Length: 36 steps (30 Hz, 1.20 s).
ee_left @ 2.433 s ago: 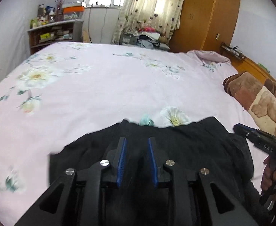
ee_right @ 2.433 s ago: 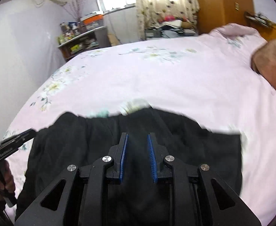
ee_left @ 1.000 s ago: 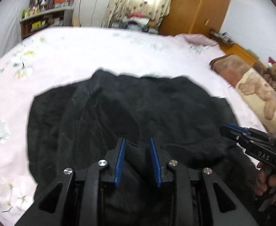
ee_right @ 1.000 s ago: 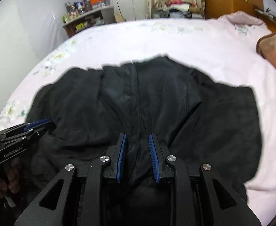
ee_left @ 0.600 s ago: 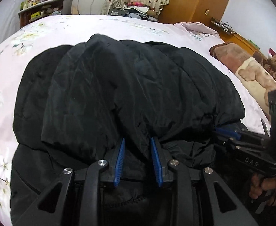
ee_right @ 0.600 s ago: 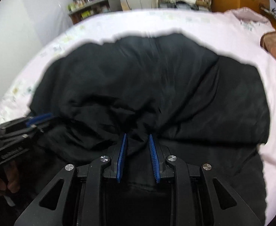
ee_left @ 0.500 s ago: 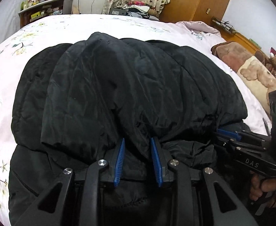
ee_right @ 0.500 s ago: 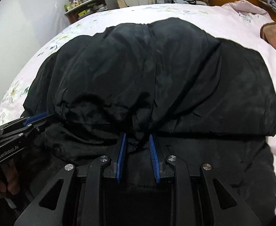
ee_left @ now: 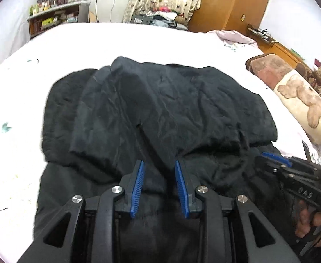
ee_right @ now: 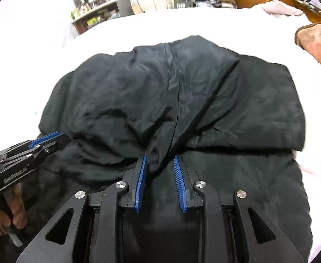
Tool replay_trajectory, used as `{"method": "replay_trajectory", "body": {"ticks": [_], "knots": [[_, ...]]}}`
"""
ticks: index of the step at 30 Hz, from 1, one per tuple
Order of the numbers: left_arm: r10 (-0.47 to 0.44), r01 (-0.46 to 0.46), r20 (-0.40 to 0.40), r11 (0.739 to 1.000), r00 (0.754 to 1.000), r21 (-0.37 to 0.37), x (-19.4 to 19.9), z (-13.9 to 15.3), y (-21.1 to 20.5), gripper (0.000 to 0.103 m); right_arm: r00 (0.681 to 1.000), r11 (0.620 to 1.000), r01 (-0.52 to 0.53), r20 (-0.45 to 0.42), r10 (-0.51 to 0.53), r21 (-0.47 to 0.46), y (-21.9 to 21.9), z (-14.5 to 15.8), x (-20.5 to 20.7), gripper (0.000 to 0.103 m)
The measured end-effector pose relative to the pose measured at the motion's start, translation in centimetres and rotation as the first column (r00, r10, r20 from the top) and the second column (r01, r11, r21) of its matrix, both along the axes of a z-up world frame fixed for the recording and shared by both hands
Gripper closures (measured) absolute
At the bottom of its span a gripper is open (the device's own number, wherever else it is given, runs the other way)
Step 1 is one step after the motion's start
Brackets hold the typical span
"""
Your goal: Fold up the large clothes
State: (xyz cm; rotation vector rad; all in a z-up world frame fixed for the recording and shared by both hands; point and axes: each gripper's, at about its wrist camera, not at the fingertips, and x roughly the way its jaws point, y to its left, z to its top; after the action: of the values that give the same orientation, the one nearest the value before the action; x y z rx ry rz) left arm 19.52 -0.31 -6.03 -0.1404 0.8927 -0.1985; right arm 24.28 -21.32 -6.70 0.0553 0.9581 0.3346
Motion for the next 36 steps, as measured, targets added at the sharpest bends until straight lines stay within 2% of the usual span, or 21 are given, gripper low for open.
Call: {"method": "replay_trajectory", "body": {"ticks": [6, 8, 9, 18, 20, 29, 36], "knots": [[0.003, -0.002, 0.055, 1.0, 0.998, -0.016, -5.6, 2.6, 1.2, 0.072, 0.998, 1.0, 0.018, 0.063, -0.019, 0.023, -1.9, 2.9, -5.5, 0.076], [0.009, -0.008, 0.071, 1.0, 0.997, -0.027, -7.5, 3.3, 1.5, 0.072, 0.997, 0.999, 0.019, 0.072, -0.022, 0.036, -2.6, 3.6, -7.4, 0.067], [0.013, -0.011, 0.075, 1.0, 0.997, -0.028, -8.2, 3.8, 1.6, 0.072, 0.997, 0.999, 0.017, 0.077, -0.021, 0.042, -2.9, 4.0, -8.3, 0.065], [0.026, -0.024, 0.132, 1.0, 0.991, -0.015, -15.7, 7.1, 2.2, 0.072, 0.992, 1.0, -0.004, 0.123, 0.001, 0.021, -3.1, 6.4, -15.6, 0.06], [0.034, -0.032, 0.137, 0.999, 0.99, -0.01, -17.1, 7.3, 2.4, 0.072, 0.992, 1.0, -0.002, 0.129, -0.001, 0.021, -3.4, 6.6, -16.8, 0.057], [0.112, -0.111, 0.112, 0.994, 0.987, -0.017, -21.9, 6.8, 5.0, 0.072, 0.991, 0.999, 0.039, 0.126, -0.043, 0.034, -5.4, 6.6, -21.4, 0.056], [0.157, -0.157, 0.08, 0.988, 0.984, -0.007, -23.3, 5.3, 6.7, 0.072, 0.992, 0.996, 0.084, 0.094, -0.087, 0.043, -7.4, 5.2, -22.9, 0.056]]}}
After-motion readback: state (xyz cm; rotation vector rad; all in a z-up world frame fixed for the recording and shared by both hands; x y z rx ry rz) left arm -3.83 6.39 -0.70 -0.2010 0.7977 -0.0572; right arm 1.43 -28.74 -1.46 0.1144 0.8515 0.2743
